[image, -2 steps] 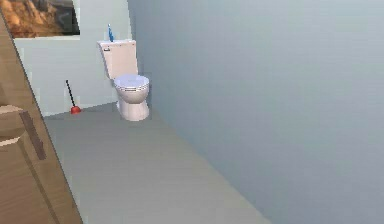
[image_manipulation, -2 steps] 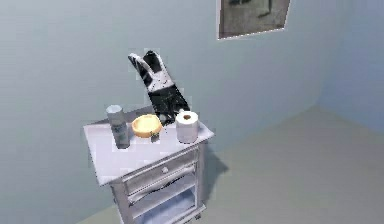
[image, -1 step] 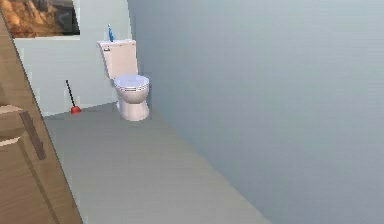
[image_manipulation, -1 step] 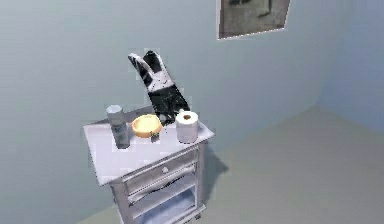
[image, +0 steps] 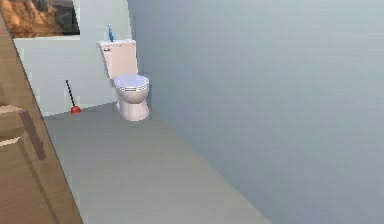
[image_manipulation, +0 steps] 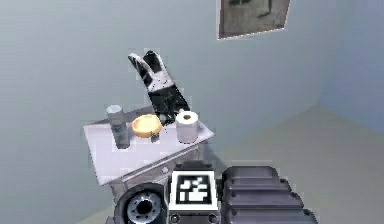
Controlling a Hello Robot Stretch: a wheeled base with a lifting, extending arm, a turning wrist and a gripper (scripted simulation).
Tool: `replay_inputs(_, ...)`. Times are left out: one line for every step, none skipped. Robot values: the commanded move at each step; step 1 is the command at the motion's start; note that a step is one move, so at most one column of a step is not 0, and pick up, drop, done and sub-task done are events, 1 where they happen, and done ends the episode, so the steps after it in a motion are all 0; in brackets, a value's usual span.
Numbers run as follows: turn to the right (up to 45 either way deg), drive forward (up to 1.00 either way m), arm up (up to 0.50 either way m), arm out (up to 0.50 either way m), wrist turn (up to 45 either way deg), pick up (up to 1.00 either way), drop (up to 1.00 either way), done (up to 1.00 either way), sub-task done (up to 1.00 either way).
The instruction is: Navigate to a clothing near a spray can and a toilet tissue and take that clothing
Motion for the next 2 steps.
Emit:
replay_inputs(0.0,0.00,0.00,0.48,0.0,0.00,0.00,0.00,0.00)
replay_inputs(0.0,0.00,0.00,0.00,45.0,0.00,0.00,0.00,0.00)
